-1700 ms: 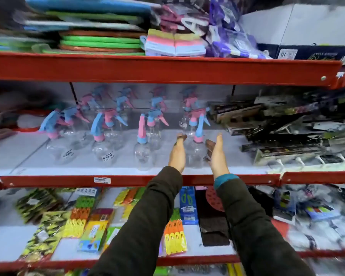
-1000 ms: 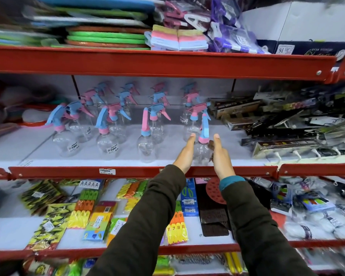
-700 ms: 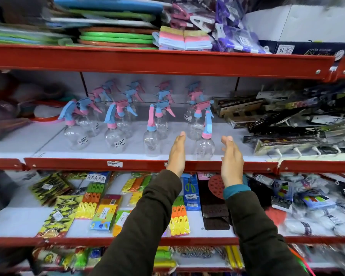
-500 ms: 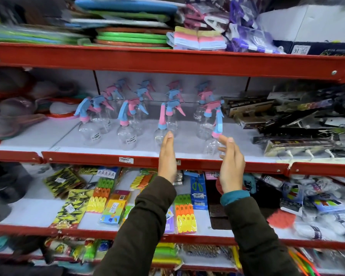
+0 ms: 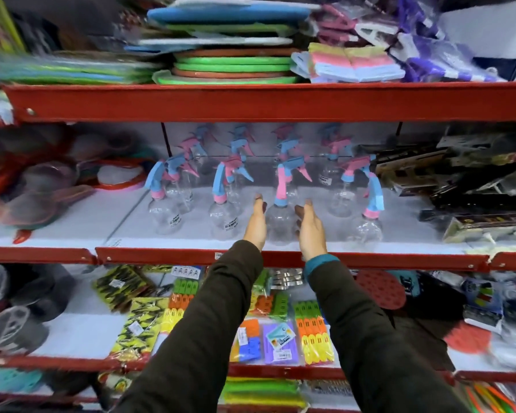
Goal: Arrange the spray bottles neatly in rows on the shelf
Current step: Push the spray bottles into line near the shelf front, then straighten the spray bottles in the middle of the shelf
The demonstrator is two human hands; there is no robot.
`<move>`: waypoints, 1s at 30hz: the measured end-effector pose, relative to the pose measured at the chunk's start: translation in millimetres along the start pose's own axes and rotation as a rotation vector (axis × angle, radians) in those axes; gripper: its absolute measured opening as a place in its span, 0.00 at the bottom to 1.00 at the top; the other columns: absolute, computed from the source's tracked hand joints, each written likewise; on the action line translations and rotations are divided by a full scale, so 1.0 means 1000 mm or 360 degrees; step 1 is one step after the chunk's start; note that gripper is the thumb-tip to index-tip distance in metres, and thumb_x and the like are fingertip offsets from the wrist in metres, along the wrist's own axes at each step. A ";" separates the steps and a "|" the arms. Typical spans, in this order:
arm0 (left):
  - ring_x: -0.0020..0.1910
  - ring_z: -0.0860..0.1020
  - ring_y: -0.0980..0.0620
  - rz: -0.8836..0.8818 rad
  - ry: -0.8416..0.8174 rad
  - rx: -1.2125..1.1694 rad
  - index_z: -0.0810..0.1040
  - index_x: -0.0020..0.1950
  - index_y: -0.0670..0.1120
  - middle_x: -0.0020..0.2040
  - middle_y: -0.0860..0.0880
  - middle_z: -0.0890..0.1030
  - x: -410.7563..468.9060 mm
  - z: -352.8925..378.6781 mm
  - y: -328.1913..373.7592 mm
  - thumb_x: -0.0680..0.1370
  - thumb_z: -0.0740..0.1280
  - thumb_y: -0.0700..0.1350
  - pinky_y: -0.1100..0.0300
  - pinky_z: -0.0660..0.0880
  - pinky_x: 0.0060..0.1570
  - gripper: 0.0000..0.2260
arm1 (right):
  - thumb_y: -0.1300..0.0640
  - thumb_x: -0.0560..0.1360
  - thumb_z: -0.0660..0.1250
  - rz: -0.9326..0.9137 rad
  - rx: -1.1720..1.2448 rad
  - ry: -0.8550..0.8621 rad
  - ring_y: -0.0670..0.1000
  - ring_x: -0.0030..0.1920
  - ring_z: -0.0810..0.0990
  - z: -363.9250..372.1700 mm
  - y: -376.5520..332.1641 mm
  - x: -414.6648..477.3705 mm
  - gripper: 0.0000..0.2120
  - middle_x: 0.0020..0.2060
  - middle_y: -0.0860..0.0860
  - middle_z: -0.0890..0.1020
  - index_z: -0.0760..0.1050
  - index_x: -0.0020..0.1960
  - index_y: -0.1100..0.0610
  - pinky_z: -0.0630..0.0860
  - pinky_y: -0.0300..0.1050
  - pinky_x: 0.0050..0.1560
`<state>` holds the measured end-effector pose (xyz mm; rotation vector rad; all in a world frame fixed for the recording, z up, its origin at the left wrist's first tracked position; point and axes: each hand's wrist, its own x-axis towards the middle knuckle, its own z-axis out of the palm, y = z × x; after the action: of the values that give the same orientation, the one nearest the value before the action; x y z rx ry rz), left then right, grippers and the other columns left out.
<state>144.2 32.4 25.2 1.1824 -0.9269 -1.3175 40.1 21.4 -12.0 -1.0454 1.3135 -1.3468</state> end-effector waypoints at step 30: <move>0.76 0.58 0.59 0.0232 0.0035 -0.0048 0.62 0.76 0.55 0.77 0.57 0.62 -0.055 -0.050 -0.026 0.72 0.56 0.69 0.59 0.52 0.72 0.35 | 0.37 0.78 0.55 -0.0578 0.0076 0.0322 0.51 0.68 0.80 0.006 0.023 -0.086 0.27 0.67 0.50 0.82 0.78 0.67 0.50 0.75 0.61 0.72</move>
<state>182.6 95.4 -3.0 1.0835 -0.9560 -1.1951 63.0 105.8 -31.2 -1.1779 1.2690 -1.7858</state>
